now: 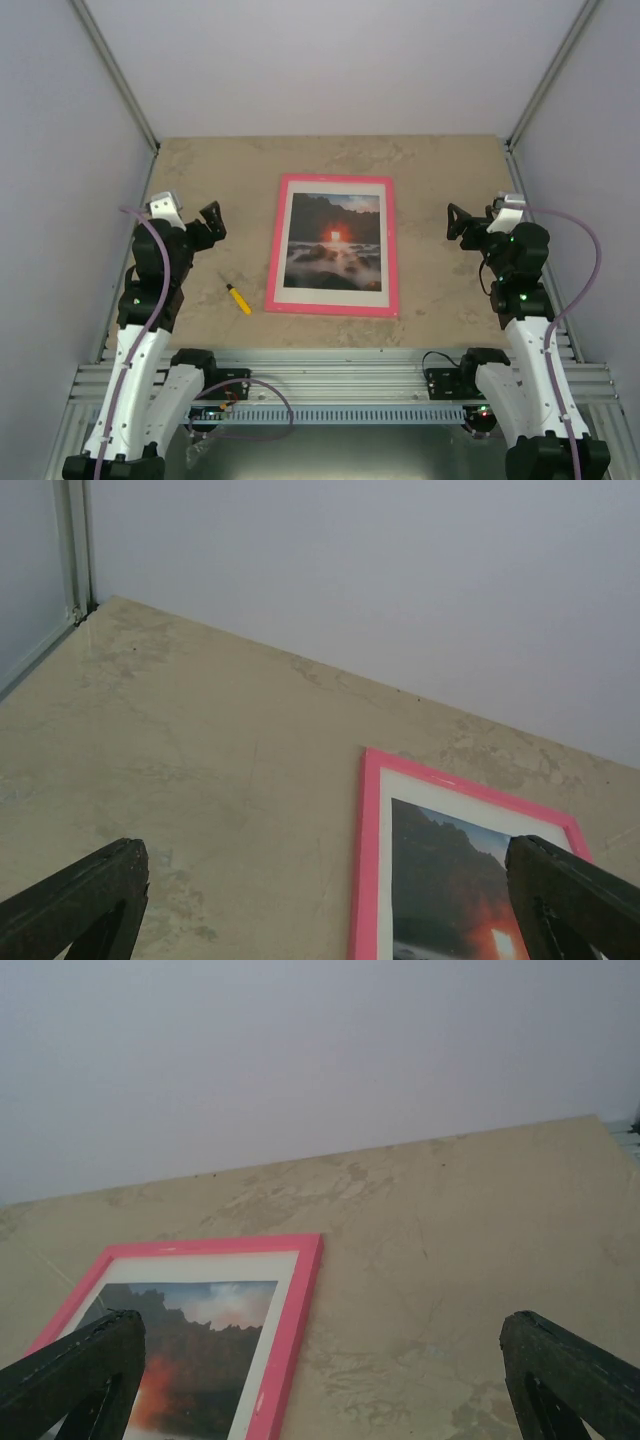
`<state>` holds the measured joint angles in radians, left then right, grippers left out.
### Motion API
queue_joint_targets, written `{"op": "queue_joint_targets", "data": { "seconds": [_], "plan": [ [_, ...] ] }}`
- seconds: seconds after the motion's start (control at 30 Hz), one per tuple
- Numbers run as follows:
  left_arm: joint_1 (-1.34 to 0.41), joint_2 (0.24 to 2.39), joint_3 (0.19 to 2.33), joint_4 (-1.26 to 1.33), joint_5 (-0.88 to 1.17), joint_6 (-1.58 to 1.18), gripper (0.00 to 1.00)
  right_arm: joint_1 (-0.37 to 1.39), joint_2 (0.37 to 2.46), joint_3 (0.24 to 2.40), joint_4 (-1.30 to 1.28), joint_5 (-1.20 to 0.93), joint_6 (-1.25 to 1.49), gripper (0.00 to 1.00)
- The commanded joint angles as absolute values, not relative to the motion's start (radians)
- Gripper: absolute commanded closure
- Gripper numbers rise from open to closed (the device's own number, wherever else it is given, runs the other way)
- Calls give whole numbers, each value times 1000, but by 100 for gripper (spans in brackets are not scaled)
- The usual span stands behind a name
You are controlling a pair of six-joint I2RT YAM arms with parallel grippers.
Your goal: Take the photo out of the frame
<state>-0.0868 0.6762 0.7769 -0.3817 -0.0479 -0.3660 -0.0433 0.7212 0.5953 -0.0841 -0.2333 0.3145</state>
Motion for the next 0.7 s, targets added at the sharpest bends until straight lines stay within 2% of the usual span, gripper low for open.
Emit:
{"op": "queue_joint_targets", "data": {
  "seconds": [0.0,0.67],
  "plan": [
    [-81,678,772,-360,-18,-378,1,-43,713,621,-86,-237,319,2],
    [-85,850,782,-377,168,-557,1,-22,775,629,-111,-376,283,2]
  ]
}}
